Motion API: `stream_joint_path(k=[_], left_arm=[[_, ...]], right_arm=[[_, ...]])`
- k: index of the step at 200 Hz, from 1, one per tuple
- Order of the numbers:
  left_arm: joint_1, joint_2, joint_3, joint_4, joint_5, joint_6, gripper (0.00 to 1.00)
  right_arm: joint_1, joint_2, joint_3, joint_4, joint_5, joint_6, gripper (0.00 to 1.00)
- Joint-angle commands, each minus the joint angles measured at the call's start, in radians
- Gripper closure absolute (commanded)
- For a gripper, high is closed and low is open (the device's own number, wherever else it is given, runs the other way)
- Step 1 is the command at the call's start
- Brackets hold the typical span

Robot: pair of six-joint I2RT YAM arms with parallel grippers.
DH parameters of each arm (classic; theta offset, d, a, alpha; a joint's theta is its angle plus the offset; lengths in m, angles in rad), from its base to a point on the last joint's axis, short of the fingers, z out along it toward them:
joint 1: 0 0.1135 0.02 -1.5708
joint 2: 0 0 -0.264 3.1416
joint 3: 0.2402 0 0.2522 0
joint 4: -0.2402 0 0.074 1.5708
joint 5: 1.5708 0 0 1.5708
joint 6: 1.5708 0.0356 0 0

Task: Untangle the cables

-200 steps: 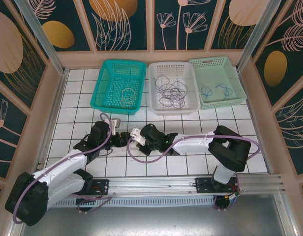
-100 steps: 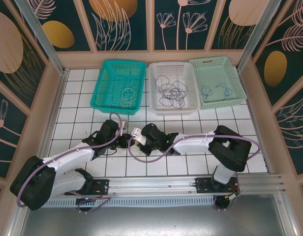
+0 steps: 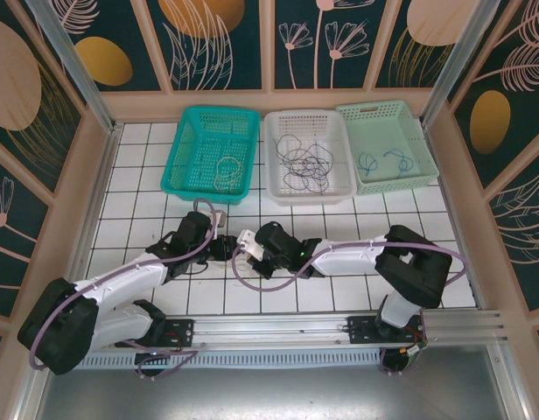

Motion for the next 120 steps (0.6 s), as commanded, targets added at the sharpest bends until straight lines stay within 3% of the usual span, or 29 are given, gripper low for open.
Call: stream_joint_path(k=[1,61,120], left_arm=[[-0.022,-0.025,0.03,-0.008,0.037,0.029,0.52],[-0.1,0.012,0.008,-0.01,0.033,0.053,0.5],[-0.107,0.035,0.008,-0.022,-0.015,0.054,0.55]], right_arm=[[-0.009,-0.015,-0.001,0.033,0.001,0.017,0.99],[-0.047,-0.044,-0.011,0.042,-0.036,0.037,0.99],[-0.068,-0.05,-0.025,0.049,-0.064,0.06,0.99]])
